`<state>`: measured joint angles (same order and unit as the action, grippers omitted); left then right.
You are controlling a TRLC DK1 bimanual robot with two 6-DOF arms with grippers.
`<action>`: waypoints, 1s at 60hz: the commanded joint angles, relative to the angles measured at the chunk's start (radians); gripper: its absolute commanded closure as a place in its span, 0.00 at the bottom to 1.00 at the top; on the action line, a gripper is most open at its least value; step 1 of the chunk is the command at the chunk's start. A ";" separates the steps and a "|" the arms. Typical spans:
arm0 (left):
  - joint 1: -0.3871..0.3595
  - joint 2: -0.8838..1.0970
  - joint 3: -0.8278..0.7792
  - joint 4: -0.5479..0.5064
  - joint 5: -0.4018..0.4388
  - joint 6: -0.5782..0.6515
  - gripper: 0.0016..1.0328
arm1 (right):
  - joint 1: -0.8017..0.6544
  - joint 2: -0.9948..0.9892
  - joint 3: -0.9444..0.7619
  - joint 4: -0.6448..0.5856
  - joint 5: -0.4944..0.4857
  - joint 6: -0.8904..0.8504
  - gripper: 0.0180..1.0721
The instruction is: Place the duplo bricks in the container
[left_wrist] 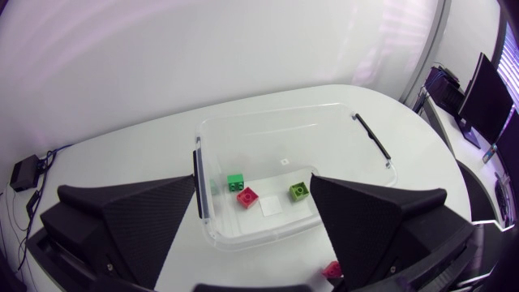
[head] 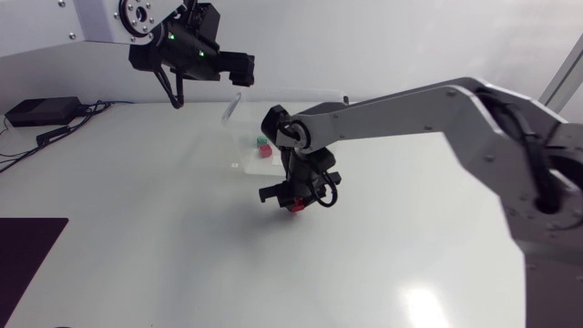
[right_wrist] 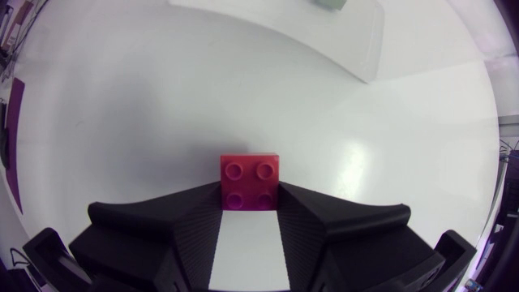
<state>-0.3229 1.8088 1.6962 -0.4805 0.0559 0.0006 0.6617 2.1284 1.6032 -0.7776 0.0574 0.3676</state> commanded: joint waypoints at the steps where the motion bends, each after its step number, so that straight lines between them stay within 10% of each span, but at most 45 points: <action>1: -0.007 -0.032 -0.020 -0.001 0.010 0.004 0.04 | 0.013 -0.165 -0.042 0.017 0.012 0.031 0.62; 23: -0.010 -0.077 -0.041 -0.004 0.009 -0.002 0.04 | -0.024 -0.352 0.083 0.070 0.082 -0.009 0.62; 60: 0.031 -0.147 -0.096 0.006 0.009 0.007 0.04 | -0.139 -0.031 0.290 0.271 0.098 -0.127 0.50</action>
<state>-0.3016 1.6989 1.6207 -0.4801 0.0555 0.0006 0.5259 2.0762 1.8488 -0.5224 0.1436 0.2703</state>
